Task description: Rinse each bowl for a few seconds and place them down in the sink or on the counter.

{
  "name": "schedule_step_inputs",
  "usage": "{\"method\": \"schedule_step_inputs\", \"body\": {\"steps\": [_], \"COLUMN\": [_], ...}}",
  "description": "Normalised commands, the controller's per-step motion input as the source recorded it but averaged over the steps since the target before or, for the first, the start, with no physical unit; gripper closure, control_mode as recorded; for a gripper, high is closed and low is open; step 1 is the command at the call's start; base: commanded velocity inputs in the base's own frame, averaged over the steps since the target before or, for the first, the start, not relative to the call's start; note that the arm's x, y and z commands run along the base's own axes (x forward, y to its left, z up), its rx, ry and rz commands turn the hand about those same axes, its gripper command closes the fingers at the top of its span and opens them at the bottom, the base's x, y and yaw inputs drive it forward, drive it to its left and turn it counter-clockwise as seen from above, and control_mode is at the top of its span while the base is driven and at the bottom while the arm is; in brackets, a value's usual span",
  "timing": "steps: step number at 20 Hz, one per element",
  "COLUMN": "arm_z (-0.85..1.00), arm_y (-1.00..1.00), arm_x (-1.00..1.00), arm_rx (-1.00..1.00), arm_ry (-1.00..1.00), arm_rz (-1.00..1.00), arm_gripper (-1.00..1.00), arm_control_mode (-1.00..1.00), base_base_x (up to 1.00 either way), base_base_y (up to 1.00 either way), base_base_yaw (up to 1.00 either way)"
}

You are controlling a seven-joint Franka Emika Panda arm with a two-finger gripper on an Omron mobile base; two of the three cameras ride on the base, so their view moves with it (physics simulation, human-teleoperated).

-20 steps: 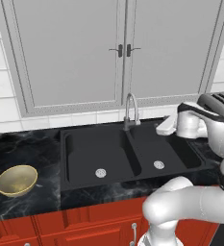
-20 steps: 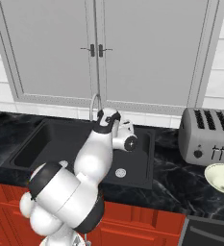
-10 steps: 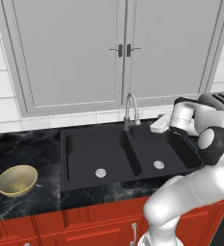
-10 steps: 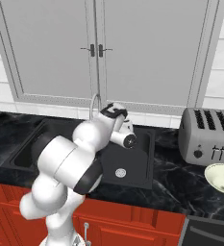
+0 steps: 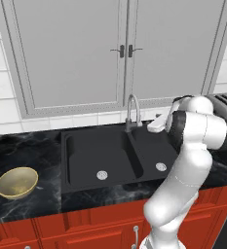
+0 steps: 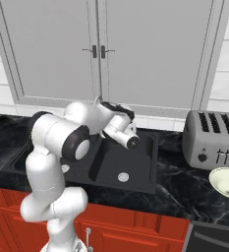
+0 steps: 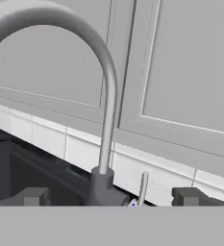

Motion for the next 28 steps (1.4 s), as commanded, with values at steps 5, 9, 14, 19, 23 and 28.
{"method": "schedule_step_inputs", "body": {"steps": [5,9,14,19,23,28], "arm_z": [-0.13,-0.17,-0.15,-0.08,-0.09,-0.15], "arm_y": [0.0,0.0,0.02,0.12,0.13,0.02], "arm_x": [0.47,0.48,0.5,0.45,0.4,0.38], "arm_rx": [0.0,0.0,0.0,0.0,0.0,0.0], "arm_ry": [-0.01,0.0,0.0,0.0,0.0,0.0], "arm_rz": [0.0,0.0,0.0,0.0,-0.01,-0.01], "arm_gripper": [-1.0,-1.0,-1.0,-1.0,-1.0,-1.0], "arm_control_mode": [-1.0,-1.0,-1.0,-1.0,-1.0,-1.0], "base_base_x": [0.0,0.0,0.0,0.0,0.0,0.0], "base_base_y": [0.0,0.0,0.0,0.0,0.0,0.0], "base_base_yaw": [0.0,0.0,0.0,0.0,0.0,0.0]}}
